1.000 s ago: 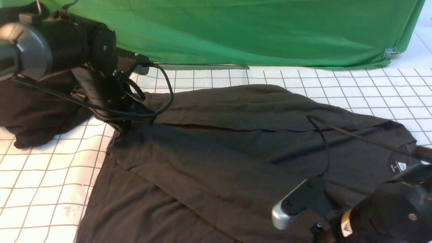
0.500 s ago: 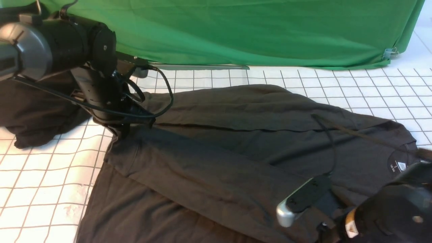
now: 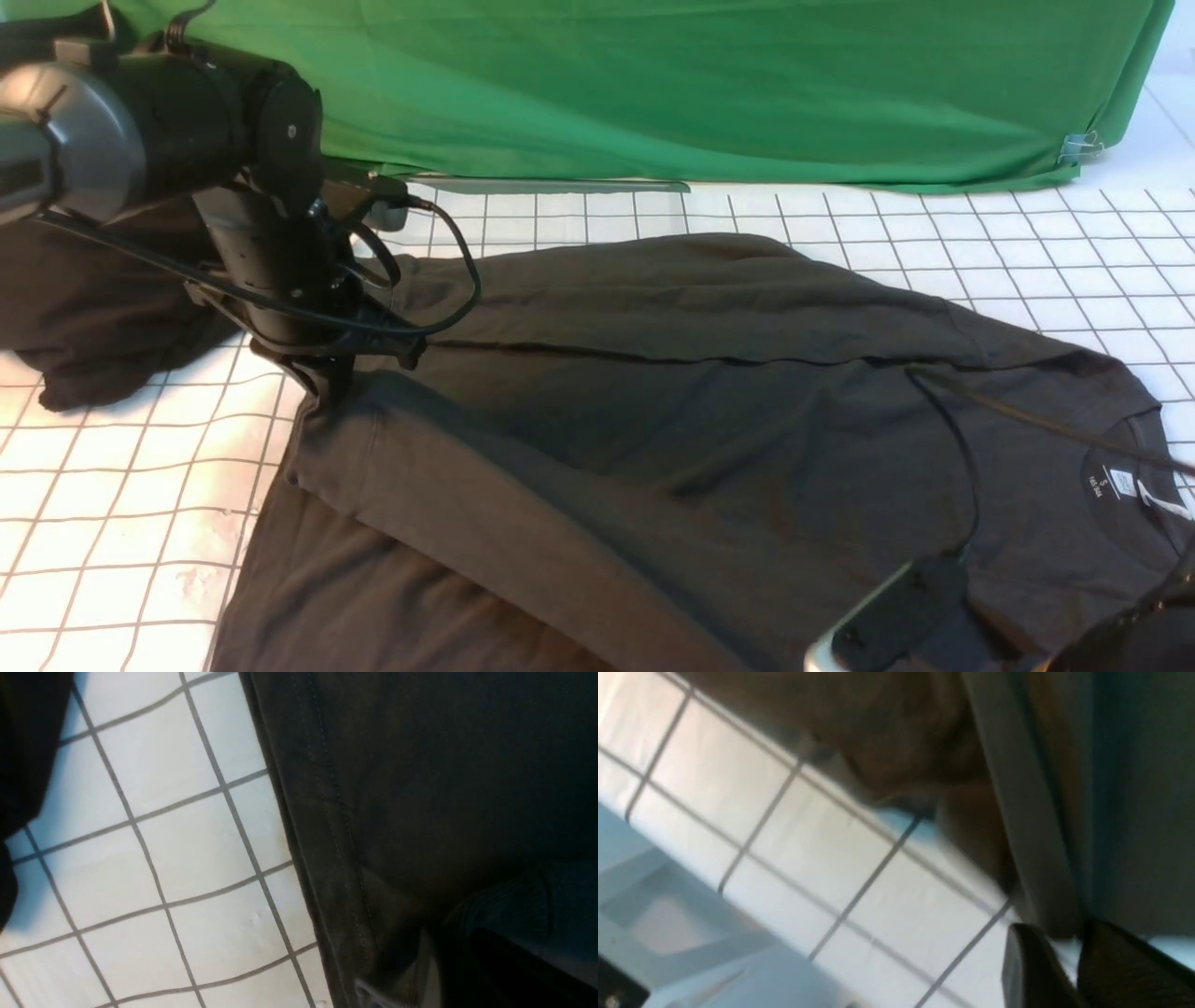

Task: Fold a long-sleeved shirt over a white checkered tablecloth.
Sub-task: 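Fold the left side of the black T-shirt inward over its body, then grab the top left corner of the dark shirt with the left gripper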

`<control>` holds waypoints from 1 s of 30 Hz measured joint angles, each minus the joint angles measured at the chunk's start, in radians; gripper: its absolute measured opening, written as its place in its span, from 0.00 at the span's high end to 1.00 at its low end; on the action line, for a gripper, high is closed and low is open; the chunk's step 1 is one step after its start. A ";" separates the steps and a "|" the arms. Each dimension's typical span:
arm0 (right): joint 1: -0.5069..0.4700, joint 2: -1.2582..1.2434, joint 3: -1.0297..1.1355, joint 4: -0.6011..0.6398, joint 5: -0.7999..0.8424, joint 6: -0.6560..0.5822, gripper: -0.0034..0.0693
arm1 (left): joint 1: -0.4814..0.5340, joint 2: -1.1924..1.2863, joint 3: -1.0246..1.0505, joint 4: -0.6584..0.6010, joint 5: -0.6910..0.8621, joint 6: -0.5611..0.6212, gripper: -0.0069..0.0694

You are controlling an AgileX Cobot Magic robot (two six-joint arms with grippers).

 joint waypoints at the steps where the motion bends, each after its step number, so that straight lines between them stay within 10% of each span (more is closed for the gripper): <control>1: 0.004 0.000 0.004 0.000 0.008 0.007 0.67 | 0.000 0.000 0.000 0.000 0.000 0.000 0.89; 9: 0.006 -0.004 -0.004 0.000 0.020 0.026 0.33 | 0.000 0.000 0.000 0.004 -0.013 0.000 0.83; 21: 0.006 -0.142 -0.047 -0.011 0.020 0.028 0.32 | 0.005 0.000 0.000 0.177 0.005 -0.088 0.33; 30: 0.006 -0.237 -0.047 -0.014 -0.021 0.057 0.32 | 0.049 0.002 0.000 0.157 -0.314 -0.173 0.39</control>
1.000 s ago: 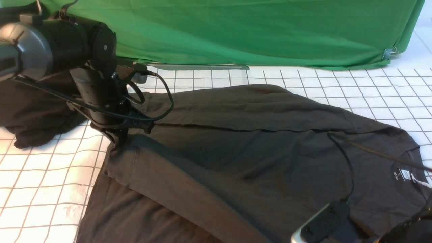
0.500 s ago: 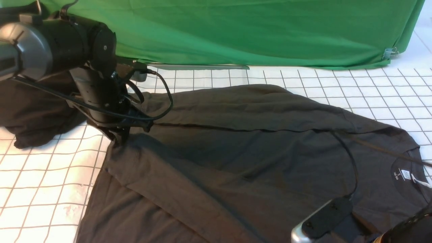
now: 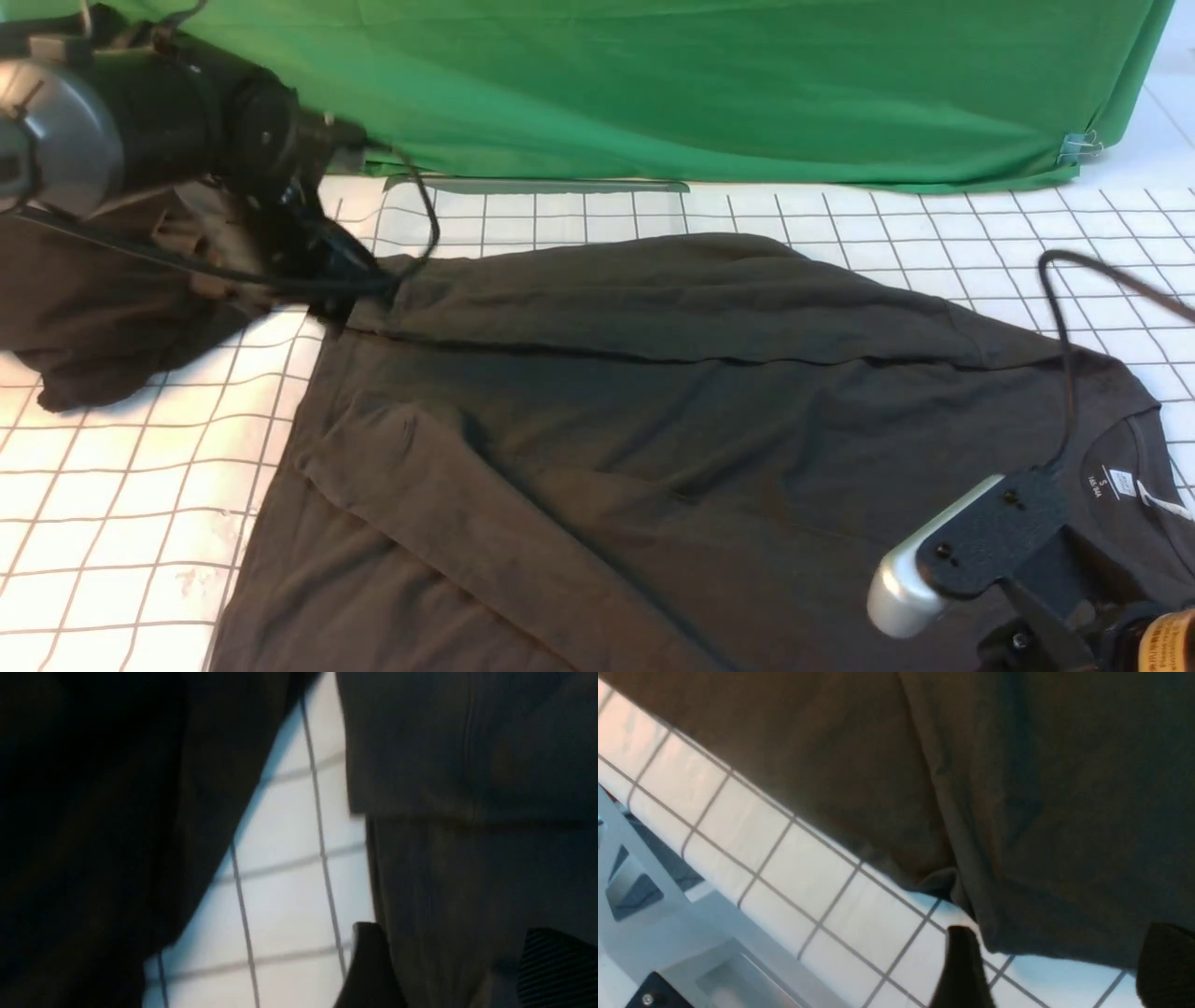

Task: Fold a long-sleeved shirt over a white checkered tablecloth.
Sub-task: 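Grab the top left corner of the dark shirt with the left gripper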

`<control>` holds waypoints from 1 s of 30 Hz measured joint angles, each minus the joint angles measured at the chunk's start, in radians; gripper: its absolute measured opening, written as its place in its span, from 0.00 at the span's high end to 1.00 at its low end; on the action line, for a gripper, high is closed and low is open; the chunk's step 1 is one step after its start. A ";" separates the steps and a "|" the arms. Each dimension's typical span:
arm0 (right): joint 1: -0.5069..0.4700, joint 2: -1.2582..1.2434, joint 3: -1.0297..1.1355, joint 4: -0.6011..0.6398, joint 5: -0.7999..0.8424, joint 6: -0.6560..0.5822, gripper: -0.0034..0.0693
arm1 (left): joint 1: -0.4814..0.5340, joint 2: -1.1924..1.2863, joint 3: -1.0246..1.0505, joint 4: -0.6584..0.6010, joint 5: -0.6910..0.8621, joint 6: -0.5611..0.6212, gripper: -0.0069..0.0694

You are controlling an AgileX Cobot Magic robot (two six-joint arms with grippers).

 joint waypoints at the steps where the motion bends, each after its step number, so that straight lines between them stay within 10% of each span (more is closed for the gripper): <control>1: 0.000 -0.003 0.000 -0.001 0.000 0.000 0.32 | 0.007 0.003 -0.001 0.000 -0.037 -0.003 0.39; 25: 0.000 -0.004 0.000 0.004 -0.001 0.073 0.32 | 0.102 0.296 -0.174 -0.205 -0.163 0.010 0.40; 30: 0.000 -0.004 0.000 0.006 -0.001 0.073 0.32 | 0.102 0.304 -0.181 -0.232 -0.164 0.013 0.54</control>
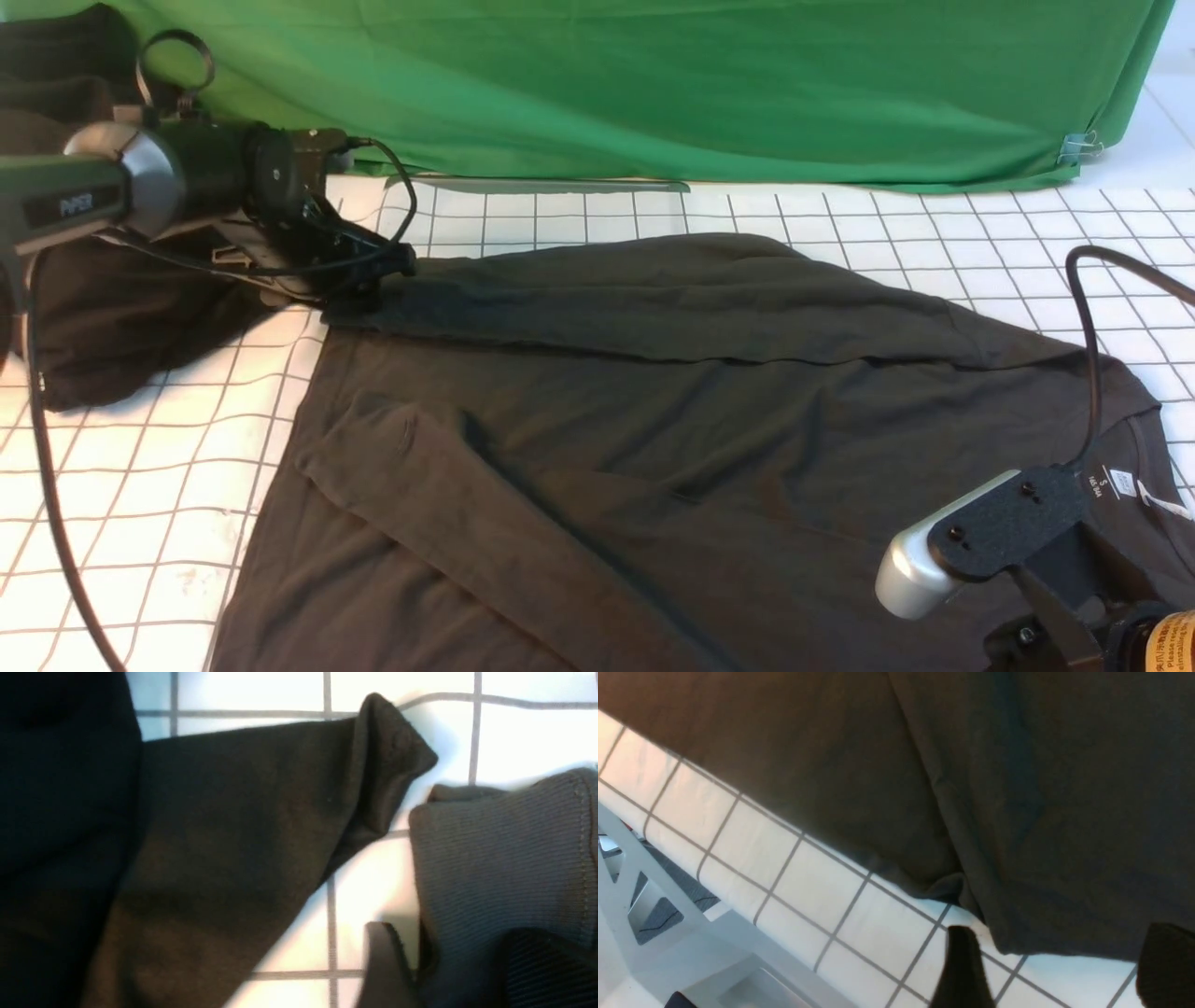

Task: Fold a long-sleeved shirt over a white checkered tablecloth.
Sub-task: 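Grab the top left corner of the dark shirt with the left gripper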

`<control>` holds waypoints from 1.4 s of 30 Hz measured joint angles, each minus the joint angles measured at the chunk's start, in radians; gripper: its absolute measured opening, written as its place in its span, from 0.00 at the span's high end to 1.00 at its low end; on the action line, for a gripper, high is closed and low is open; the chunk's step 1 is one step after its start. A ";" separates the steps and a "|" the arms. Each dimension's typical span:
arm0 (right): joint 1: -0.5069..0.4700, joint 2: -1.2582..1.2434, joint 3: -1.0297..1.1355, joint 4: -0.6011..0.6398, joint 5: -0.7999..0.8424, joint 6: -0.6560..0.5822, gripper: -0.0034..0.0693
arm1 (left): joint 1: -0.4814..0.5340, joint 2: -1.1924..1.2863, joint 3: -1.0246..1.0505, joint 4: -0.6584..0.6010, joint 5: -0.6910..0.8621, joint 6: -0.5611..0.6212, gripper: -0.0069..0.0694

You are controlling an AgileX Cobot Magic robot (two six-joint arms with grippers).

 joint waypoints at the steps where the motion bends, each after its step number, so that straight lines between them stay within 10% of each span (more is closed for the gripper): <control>1: 0.000 0.000 0.000 0.000 0.000 0.000 0.32 | 0.000 -0.001 -0.002 0.000 0.005 0.000 0.59; 8: 0.000 0.000 0.000 0.000 0.000 0.000 0.32 | 0.000 -0.062 -0.034 -0.008 0.077 0.023 0.89; 20: 0.000 0.000 0.000 0.000 -0.003 0.000 0.32 | 0.000 -0.078 -0.081 -0.019 0.126 0.052 0.87; 31: 0.000 0.000 0.000 0.000 0.008 0.001 0.32 | 0.000 0.020 -0.082 -0.019 0.130 0.134 0.61; 42: 0.000 0.000 0.000 0.000 0.005 0.003 0.32 | 0.000 0.022 -0.083 -0.019 0.130 0.172 0.88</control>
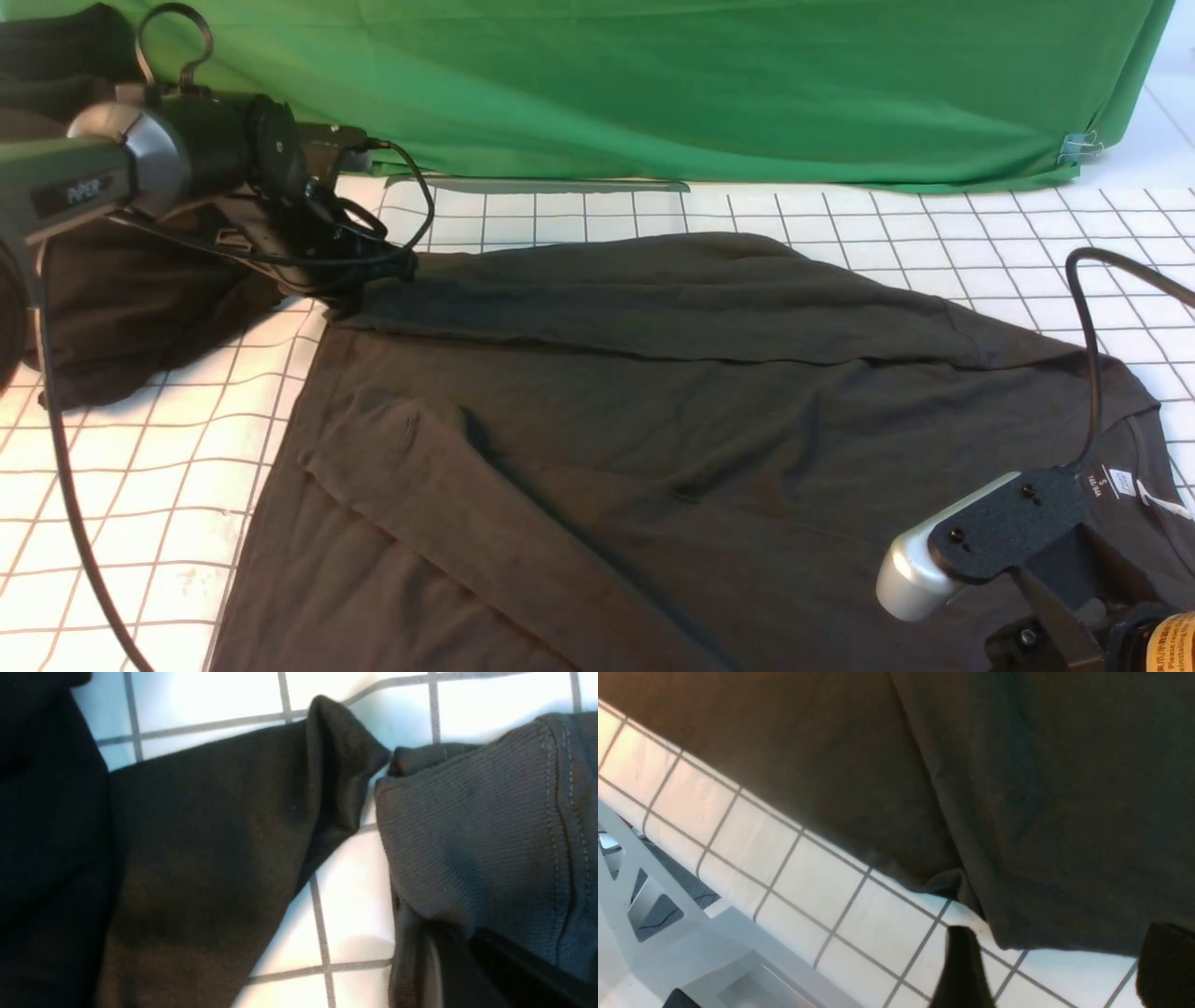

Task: Fold a long-sleeved shirt over a white checkered tablecloth.
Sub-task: 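Grab the top left corner of the dark shirt with the left gripper, then fold the left side of the dark shirt inward over its body with the left gripper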

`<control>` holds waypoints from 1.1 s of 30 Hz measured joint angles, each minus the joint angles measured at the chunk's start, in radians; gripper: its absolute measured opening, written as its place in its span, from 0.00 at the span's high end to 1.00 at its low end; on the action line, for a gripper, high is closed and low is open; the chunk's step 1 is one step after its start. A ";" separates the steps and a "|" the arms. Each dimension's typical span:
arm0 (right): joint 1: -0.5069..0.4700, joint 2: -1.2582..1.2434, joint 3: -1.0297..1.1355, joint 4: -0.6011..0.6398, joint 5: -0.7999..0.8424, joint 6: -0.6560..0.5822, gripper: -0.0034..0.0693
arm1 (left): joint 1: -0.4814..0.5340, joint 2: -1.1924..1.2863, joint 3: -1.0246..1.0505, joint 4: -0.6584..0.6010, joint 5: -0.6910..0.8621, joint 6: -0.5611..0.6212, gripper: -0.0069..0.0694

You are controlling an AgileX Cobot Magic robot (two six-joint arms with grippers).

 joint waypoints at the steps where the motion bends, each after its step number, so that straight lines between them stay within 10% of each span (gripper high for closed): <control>1: 0.000 0.000 0.000 0.000 0.000 0.001 0.32 | 0.000 0.000 -0.004 0.000 0.008 0.006 0.89; 12: 0.000 0.000 0.000 -0.036 -0.027 0.004 0.37 | 0.000 -0.155 -0.028 -0.027 0.187 0.006 0.89; 21: -0.029 0.000 -0.034 -0.444 -0.012 0.213 0.92 | 0.000 -0.329 -0.028 -0.108 0.456 0.006 0.89; 33: -0.280 0.000 -0.116 -0.415 0.062 0.088 0.94 | -0.002 -0.608 0.409 -0.171 0.502 -0.027 0.89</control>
